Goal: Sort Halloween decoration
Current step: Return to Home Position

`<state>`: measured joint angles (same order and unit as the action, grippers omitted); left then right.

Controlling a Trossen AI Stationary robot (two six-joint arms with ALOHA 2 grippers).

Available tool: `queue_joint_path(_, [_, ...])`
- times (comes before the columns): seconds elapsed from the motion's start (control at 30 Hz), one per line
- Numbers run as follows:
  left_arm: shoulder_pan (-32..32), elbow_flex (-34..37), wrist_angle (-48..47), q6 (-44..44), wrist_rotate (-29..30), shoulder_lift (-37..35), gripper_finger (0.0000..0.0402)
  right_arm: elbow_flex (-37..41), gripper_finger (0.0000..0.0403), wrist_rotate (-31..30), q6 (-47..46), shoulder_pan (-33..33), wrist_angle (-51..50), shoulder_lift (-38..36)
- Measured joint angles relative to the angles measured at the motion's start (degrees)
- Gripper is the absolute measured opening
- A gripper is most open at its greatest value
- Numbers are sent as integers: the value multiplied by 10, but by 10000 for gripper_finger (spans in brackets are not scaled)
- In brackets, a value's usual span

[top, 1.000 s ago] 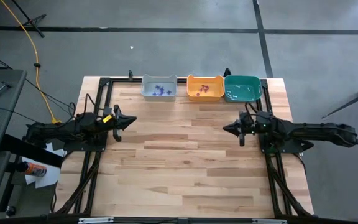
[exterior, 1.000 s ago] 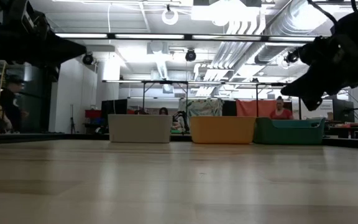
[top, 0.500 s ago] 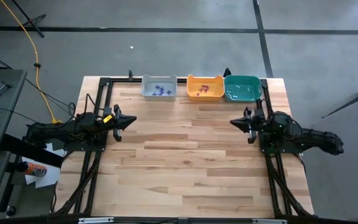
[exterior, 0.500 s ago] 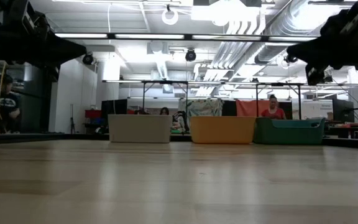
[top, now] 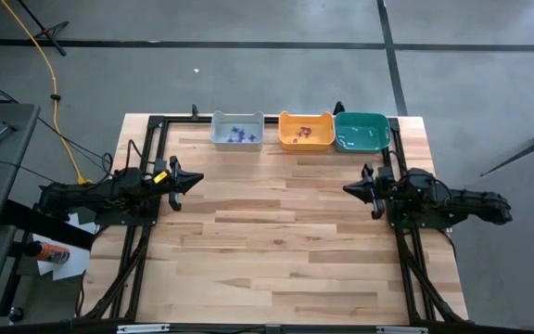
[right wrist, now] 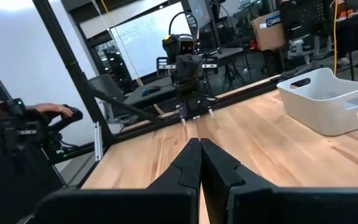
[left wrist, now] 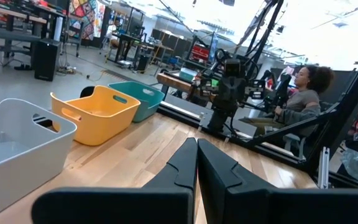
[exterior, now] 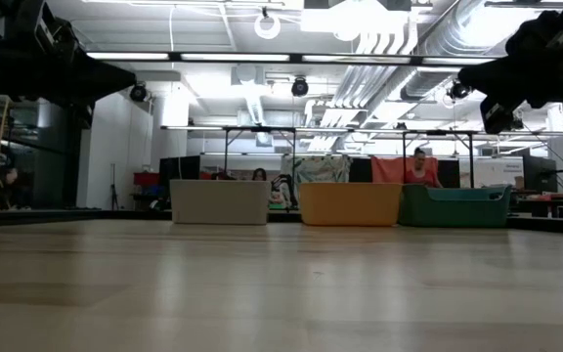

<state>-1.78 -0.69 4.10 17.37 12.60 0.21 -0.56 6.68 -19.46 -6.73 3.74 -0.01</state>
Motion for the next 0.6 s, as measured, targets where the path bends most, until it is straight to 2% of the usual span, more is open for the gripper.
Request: queue_joint_path(0.6, [0,0,-3,0,0,5,1,0,0,2,0,9,-18,4])
